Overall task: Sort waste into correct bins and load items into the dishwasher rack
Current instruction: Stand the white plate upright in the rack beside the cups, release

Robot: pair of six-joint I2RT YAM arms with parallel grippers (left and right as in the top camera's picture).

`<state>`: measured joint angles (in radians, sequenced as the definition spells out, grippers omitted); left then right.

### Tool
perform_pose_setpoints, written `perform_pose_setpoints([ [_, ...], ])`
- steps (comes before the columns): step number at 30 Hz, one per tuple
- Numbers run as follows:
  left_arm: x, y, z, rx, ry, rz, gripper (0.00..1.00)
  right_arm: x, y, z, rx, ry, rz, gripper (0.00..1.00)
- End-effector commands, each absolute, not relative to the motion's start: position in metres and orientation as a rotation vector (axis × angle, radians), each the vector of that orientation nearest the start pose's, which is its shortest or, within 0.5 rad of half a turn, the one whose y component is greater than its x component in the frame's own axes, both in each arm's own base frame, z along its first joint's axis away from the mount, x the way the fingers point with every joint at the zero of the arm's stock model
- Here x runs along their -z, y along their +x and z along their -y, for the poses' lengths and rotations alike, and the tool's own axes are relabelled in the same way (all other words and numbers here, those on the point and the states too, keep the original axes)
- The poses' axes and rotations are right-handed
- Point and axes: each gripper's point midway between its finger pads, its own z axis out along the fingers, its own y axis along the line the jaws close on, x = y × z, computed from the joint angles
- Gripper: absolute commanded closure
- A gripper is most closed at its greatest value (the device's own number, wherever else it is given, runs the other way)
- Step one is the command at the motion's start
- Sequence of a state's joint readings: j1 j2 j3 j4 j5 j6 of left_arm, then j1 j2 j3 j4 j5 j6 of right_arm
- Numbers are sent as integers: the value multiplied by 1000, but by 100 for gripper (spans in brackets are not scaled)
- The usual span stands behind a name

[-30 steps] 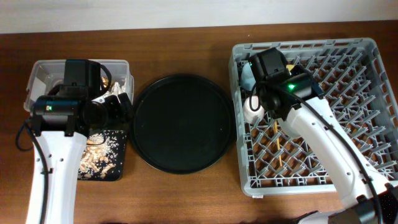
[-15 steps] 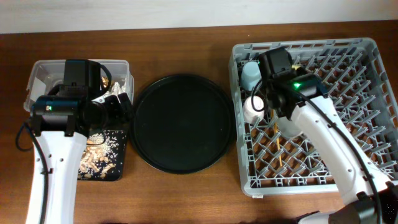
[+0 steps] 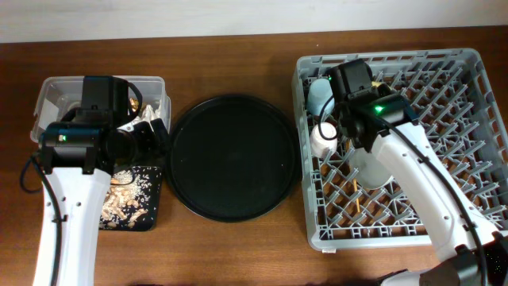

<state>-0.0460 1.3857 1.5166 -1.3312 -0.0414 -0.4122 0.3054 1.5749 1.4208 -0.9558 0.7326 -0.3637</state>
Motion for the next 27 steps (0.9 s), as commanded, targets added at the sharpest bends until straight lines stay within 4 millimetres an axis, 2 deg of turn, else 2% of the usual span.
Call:
perform_pose_setpoints([
  [1, -238, 297, 5, 63, -519, -2711, 1, -229, 382, -34, 656, -311, -2455, 53],
  [2, -238, 297, 5, 63, -519, -2711, 1, -229, 381, -59, 421, -299, -2472, 46],
  [3, -238, 297, 5, 63, -518, -2711, 1, -229, 380, -81, 212, -294, -2480, 45],
  [4, -238, 297, 5, 63, -518, -2711, 1, -234, 379, -115, -90, -313, -2466, 43],
  [5, -238, 297, 5, 63, -519, -2711, 1, -243, 379, -138, -302, -361, -2429, 35],
  [6, -238, 297, 5, 63, -518, -2711, 1, -244, 379, -138, -332, -360, -2426, 2],
  [19, -238, 297, 5, 64, -518, -2711, 1, -236, 377, -135, -321, -354, -2462, 2],
  [21, -238, 297, 5, 63, -518, -2711, 1, -240, 376, -135, -322, -354, -2450, 2],
  [23, -238, 297, 5, 63, -519, -2711, 1, -261, 368, -132, -326, -351, -2394, 2],
  [24, -238, 297, 5, 63, -519, -2711, 1, -277, 362, -130, -328, -349, -2349, 2],
  [27, -238, 297, 5, 63, -519, -2711, 1, -352, 323, -118, -335, -350, -2121, 2],
])
